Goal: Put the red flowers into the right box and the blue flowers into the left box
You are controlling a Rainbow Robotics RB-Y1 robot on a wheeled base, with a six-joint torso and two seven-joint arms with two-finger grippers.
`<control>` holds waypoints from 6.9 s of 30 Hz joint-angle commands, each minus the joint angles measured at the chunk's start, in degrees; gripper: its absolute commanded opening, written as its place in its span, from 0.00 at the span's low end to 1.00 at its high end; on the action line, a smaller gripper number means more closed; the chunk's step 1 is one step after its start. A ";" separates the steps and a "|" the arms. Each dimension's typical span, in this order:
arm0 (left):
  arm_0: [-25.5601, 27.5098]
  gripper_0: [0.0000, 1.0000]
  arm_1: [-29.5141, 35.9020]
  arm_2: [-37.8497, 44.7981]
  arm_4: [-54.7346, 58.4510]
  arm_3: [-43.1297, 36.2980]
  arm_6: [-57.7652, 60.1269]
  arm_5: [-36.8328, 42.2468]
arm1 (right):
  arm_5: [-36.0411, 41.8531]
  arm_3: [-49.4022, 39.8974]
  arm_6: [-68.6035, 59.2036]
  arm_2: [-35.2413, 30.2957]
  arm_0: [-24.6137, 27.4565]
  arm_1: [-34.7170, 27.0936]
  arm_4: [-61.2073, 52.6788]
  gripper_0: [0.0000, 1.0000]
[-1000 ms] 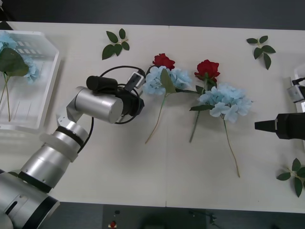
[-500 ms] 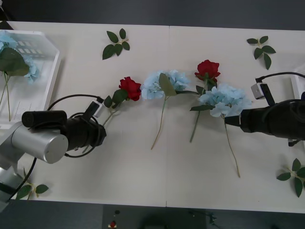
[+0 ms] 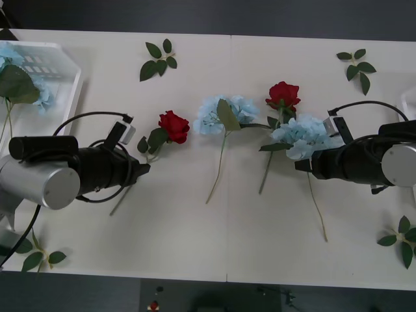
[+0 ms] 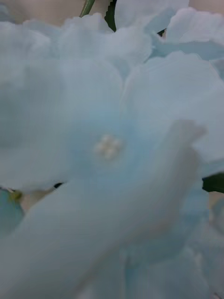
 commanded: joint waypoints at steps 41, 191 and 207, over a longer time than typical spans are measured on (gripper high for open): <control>-16.63 0.00 -14.35 -4.37 -15.16 21.10 1.46 -2.86 | -0.39 1.10 -3.80 0.43 -1.52 5.64 9.04 0.00; -16.63 0.79 -20.33 -7.18 40.65 -1.49 -1.88 -27.03 | 4.10 -12.17 38.65 -9.50 5.51 9.42 -54.07 0.00; -12.85 0.81 -3.01 3.01 44.61 -0.43 -3.99 -7.87 | 4.18 -12.26 38.12 -9.59 5.51 9.24 -54.16 0.00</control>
